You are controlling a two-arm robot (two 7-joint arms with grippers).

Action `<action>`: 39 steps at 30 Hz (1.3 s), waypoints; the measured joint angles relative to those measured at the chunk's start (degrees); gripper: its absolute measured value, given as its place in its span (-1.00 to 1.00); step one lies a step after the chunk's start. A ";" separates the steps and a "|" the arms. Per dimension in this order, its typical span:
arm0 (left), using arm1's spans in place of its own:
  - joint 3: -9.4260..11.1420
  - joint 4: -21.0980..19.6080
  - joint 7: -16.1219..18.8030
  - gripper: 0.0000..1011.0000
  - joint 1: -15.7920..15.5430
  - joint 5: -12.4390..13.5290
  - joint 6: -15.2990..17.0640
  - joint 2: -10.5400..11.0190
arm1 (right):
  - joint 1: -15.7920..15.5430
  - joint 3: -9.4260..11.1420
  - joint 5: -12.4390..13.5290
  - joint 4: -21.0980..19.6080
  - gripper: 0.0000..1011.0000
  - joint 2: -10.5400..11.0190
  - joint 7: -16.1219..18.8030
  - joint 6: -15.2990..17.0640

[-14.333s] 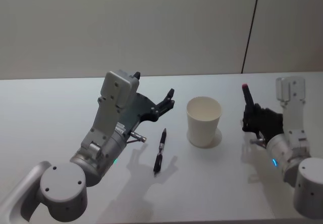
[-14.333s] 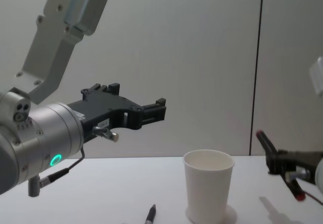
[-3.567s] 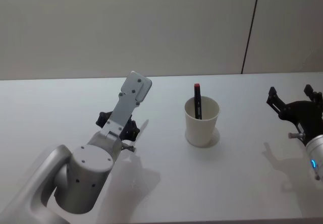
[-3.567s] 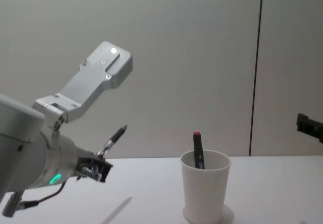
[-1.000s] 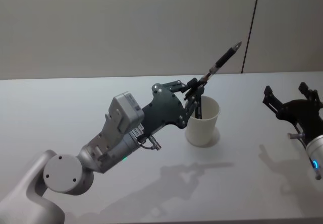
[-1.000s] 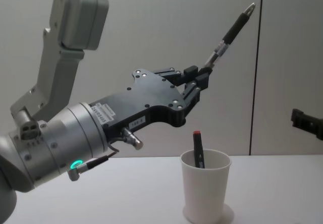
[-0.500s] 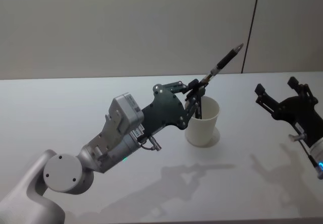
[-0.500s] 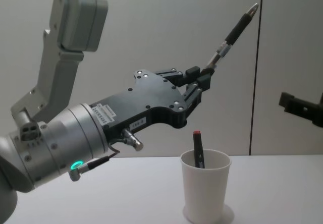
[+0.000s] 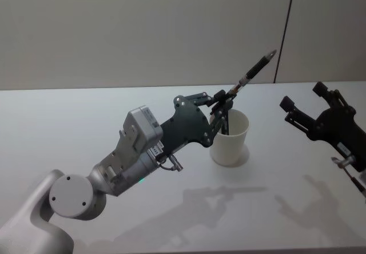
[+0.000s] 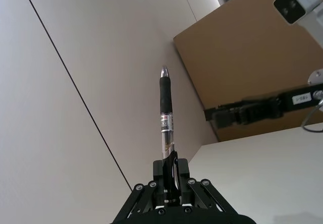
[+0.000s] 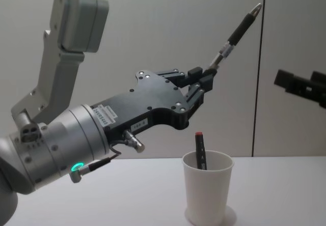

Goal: Place the pen into the pen holder.

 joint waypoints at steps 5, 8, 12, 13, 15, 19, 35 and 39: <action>0.00 0.04 -0.06 -0.65 -0.03 -0.03 -0.04 0.00 | -0.63 0.45 3.30 -1.36 0.98 1.12 4.76 0.09; 0.00 0.06 -0.08 -0.65 -0.03 -0.03 -0.06 0.00 | -0.92 0.68 5.42 -2.15 0.98 1.73 7.44 0.41; 0.00 0.08 -0.11 -0.65 -0.04 -0.03 -0.08 0.00 | -1.10 0.91 7.99 -3.17 0.98 2.49 10.66 1.02; 0.00 0.08 -0.12 -0.65 -0.04 -0.03 -0.09 0.00 | -1.09 0.95 9.08 -3.53 0.98 2.68 11.93 1.33; 0.00 0.08 -0.12 -0.65 -0.04 -0.03 -0.09 0.00 | -1.05 0.97 9.95 -3.87 0.98 2.84 12.93 1.59; 0.00 0.08 -0.14 -0.65 -0.04 -0.02 -0.09 0.00 | -0.77 0.97 11.61 -4.61 0.98 3.08 14.70 2.21; 0.00 0.08 -0.15 -0.65 -0.04 -0.02 -0.09 0.00 | 1.85 -0.87 11.81 -5.32 0.98 1.62 13.10 4.02; 0.00 0.08 -0.15 -0.65 -0.04 -0.02 -0.08 0.00 | 2.56 -1.41 11.09 -5.00 0.98 1.05 11.87 4.50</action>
